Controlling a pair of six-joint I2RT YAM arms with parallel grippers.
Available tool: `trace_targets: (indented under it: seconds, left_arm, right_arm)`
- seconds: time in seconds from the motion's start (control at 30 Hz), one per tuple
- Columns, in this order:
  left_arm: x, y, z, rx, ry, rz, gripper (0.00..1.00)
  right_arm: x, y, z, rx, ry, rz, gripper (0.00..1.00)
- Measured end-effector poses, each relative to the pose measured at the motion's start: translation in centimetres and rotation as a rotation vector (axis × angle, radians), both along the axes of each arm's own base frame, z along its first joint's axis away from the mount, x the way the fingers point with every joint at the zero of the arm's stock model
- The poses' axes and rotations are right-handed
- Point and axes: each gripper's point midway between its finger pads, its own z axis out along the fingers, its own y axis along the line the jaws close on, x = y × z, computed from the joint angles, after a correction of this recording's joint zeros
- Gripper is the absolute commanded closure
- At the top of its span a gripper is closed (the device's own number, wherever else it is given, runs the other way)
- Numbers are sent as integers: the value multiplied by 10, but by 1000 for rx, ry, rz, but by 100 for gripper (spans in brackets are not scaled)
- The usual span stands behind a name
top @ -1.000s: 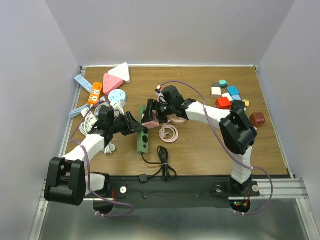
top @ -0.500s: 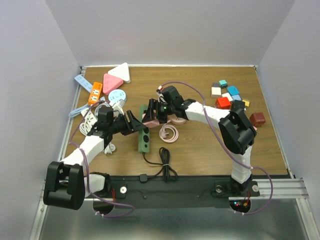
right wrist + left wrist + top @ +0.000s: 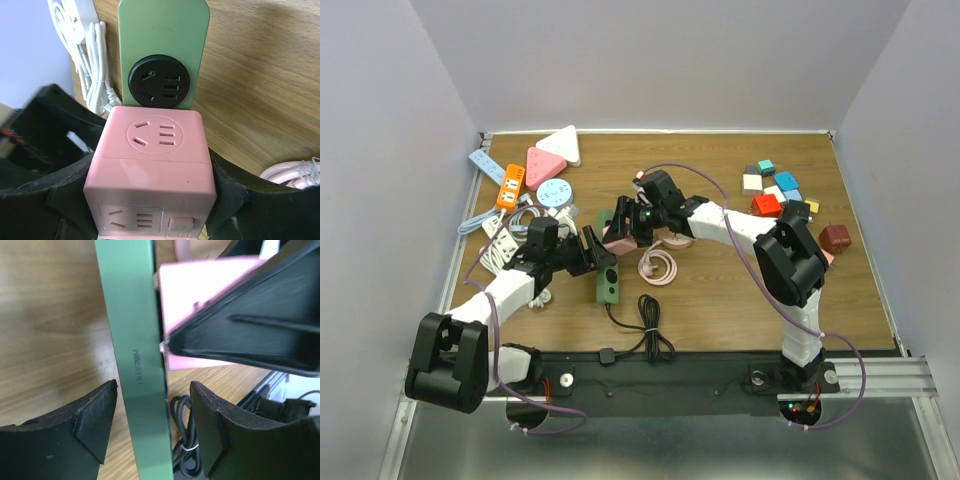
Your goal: Pull the plug off the socket
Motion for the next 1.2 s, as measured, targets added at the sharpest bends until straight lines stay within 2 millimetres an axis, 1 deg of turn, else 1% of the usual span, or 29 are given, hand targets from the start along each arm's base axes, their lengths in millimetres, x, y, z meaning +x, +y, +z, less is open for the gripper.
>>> trace_targets:
  seconds: [0.07,0.13,0.23,0.33,0.4,0.43,0.5,0.53,0.57,0.6,0.67,1.0,1.2]
  left_arm:
    - [-4,-3,-7,19,20,-10,30]
    - [-5,-4,-10,31,25,-11,30]
    - [-3,-1,-16,59,34,11,32]
    - [0,2,-20,72,39,31,39]
    - [2,1,-18,65,33,32,44]
    - [3,-1,-18,62,32,27,51]
    - [7,-5,-16,50,32,18,61]
    - [8,-7,-16,47,35,16,75]
    - [9,-8,-16,45,38,16,80]
    - [10,-9,-16,42,37,18,90]
    - [11,-10,-16,40,36,16,99]
    - [14,-9,-19,55,30,29,100]
    - [18,-4,-22,113,35,70,100]
  right_arm:
    - [0,1,2,6,2,-1,99]
    - [0,2,3,9,6,-2,100]
    - [-1,2,4,14,17,-1,100]
    - [-3,3,5,21,27,3,100]
    - [-3,3,5,22,32,-1,100]
    - [-3,3,6,24,36,-2,100]
    - [-2,4,6,26,37,-7,100]
    - [-2,3,6,25,39,-13,100]
    - [-1,3,5,22,42,-20,100]
    - [0,3,5,22,44,-28,100]
    - [1,3,5,21,47,-38,100]
    - [4,2,4,16,49,-56,100]
    - [6,2,3,12,48,-74,100]
